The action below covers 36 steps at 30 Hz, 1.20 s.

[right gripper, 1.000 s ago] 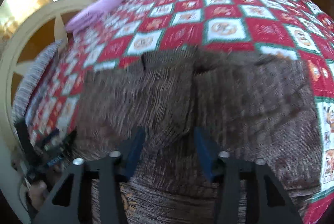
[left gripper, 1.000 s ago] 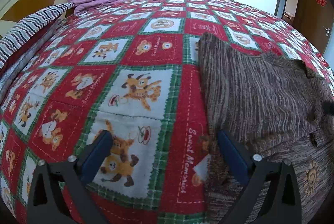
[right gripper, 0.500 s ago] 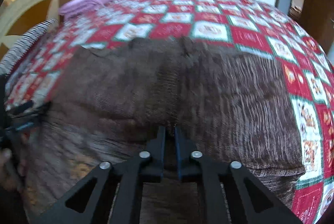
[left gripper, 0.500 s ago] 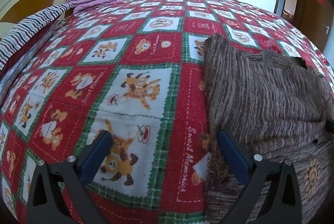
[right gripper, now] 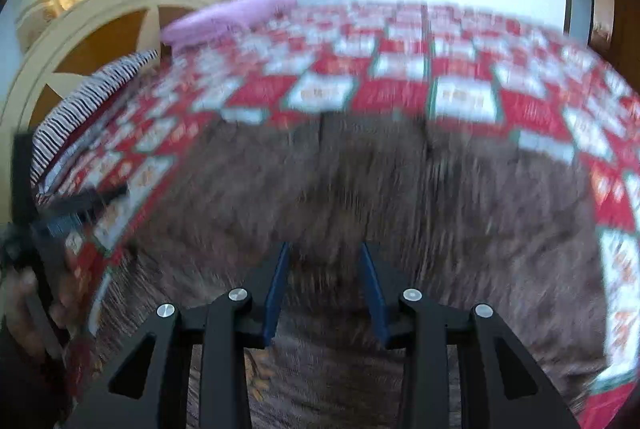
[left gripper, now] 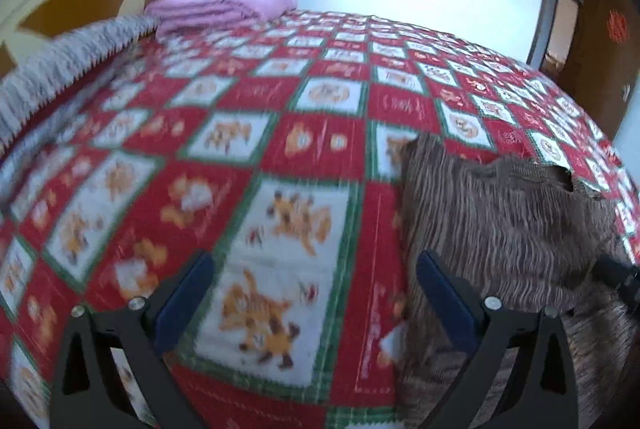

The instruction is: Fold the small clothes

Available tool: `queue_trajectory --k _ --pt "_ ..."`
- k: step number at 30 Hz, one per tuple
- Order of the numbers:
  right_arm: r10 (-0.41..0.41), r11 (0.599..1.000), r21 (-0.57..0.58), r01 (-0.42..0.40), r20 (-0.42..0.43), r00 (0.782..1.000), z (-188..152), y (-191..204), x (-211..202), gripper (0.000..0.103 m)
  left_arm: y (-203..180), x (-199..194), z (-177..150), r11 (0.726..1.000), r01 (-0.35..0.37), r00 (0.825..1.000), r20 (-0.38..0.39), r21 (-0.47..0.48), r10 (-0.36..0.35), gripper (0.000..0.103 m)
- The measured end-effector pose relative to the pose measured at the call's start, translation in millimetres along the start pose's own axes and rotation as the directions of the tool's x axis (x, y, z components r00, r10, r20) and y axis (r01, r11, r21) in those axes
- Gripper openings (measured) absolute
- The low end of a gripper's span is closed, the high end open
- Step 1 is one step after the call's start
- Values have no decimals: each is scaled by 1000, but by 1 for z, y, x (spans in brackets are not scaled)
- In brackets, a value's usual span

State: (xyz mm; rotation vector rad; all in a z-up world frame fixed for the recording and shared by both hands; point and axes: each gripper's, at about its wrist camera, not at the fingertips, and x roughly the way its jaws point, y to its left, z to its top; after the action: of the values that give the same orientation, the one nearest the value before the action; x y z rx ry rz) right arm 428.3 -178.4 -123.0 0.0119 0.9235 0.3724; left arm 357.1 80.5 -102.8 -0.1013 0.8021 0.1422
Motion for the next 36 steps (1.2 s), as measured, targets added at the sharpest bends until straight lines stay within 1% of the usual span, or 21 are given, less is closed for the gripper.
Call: queue_trajectory --k 2,5,8,9,11,13,14,16,18,19,21,23,24,26,27,28,30,32,33,34,36 --pt "-13 1000 -11 13 -27 1000 -16 0 1 38 -11 0 11 999 -20 1000 20 48 19 103" --pt "-56 996 -65 54 -38 998 -37 3 -14 38 -28 17 18 990 -69 998 14 125 68 103" --pt "-90 993 -75 90 -3 996 -36 8 -27 38 -43 44 12 970 -131 991 -11 204 137 103" --pt "-68 994 -83 70 26 997 -32 11 -32 38 -44 56 5 961 -161 984 -41 225 174 103" --pt "-18 995 -97 23 56 998 -22 18 -33 38 -39 56 1 965 -162 984 -32 206 173 103" --pt "-2 995 -103 9 60 998 -15 23 -26 38 -37 54 -1 955 -197 977 -34 223 210 103" --pt "-1 995 -102 5 39 999 -14 25 -17 38 -37 53 -4 951 -213 974 -26 225 224 103" --pt "-5 997 -77 -1 -80 997 -21 21 8 39 -34 53 -10 945 -249 965 -23 213 259 103" --pt "-10 996 -89 7 -34 999 -32 23 2 40 -29 52 -11 953 -234 968 -44 192 246 103" --pt "2 996 -88 -7 -53 999 -39 23 -3 40 -27 54 -11 959 -219 971 -60 179 233 103" --pt "27 996 -84 -31 -49 998 -50 20 -19 40 -24 55 -10 966 -201 974 -76 162 215 103" --pt "15 997 -78 -17 -28 1000 -56 14 -36 41 -24 54 -11 966 -206 972 -79 155 220 103" --pt "-24 996 -82 24 -1 1000 -59 9 -48 44 -26 51 -12 963 -221 970 -67 155 234 103" --pt "-62 994 -83 65 35 997 -62 1 -63 47 -36 36 -16 948 -259 965 5 185 262 103" --pt "-74 995 -70 77 51 996 -62 -6 -68 47 -36 30 -17 948 -267 964 27 175 266 103" --pt "-86 994 -56 89 55 995 -60 -12 -69 47 -35 22 -17 957 -249 969 41 152 245 103" --pt "-123 992 -24 124 57 991 -53 -25 -66 47 -36 17 -16 969 -203 979 28 143 202 103" --pt "-218 976 11 218 64 974 -49 -46 -56 47 -42 25 -17 956 -226 973 5 190 229 103" --pt "-246 969 50 244 53 968 -46 -58 -52 47 -44 32 -18 947 -240 969 -3 215 247 103" --pt "-246 961 136 240 29 969 -46 -78 -48 47 -42 36 -18 945 -242 968 -13 218 251 103" --pt "-226 954 209 215 31 974 -49 -103 -53 47 -36 35 -12 954 -227 971 -25 196 237 103"
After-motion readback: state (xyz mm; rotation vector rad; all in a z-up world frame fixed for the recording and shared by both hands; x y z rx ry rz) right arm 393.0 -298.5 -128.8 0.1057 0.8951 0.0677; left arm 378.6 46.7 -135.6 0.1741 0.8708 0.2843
